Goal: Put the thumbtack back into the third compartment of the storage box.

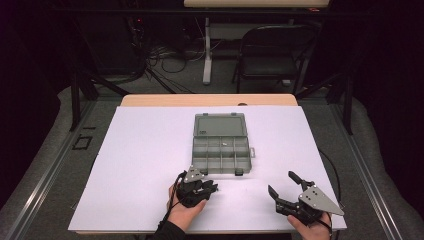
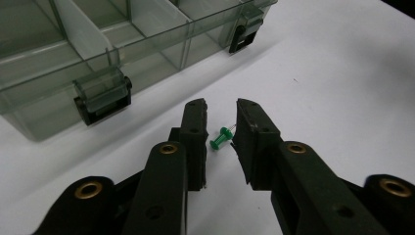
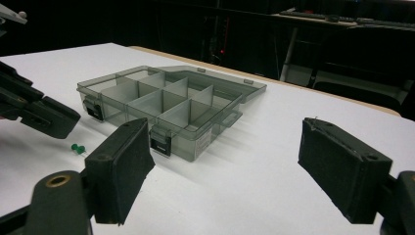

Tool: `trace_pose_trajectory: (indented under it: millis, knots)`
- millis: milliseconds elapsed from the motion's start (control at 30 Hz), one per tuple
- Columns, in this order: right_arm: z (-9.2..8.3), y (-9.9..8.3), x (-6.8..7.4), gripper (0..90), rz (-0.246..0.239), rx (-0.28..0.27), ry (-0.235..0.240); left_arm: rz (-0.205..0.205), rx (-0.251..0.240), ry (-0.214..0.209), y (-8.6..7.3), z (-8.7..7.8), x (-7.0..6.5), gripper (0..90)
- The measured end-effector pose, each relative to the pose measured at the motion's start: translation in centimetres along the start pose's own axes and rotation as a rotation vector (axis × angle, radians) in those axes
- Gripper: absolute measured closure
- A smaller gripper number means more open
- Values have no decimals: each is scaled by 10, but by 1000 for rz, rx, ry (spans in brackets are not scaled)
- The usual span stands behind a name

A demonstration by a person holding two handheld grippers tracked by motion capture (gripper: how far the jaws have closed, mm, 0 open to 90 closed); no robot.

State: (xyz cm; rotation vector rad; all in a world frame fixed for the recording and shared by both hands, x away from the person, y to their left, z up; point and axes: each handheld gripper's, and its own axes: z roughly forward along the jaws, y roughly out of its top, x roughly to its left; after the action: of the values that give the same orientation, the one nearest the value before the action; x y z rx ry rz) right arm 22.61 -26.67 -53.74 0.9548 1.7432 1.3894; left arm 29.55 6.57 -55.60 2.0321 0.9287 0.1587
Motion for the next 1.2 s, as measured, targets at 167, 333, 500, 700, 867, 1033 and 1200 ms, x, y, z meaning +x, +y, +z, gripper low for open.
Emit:
trace_pose_trajectory:
  millis: [167, 333, 500, 700, 867, 1033, 1200]
  knots:
    - [0, 0, 0, 189, -1, 1, -1, 50, 43, 4, 4, 9, -1, 766]
    - [-1, 0, -1, 190, 2, 0, -2, 54, 83, 6, 0, 14, -2, 826]
    - [-1, 0, -1, 190, 1, 1, -1, 36, 78, 10, -1, 14, -1, 851]
    - [-1, 0, -1, 190, 1, 1, -3, 8, 78, -2, 0, 13, 1, 860]
    - [-1, 0, -1, 190, 0, 0, -2, -19, 55, -16, 3, 11, 3, 860]
    - [-1, 0, -1, 190, 0, 0, -2, -36, 17, -30, 17, 4, 5, 860]
    - [-1, 0, -1, 190, 0, 0, -2, -16, -24, -21, 39, -4, 5, 860]
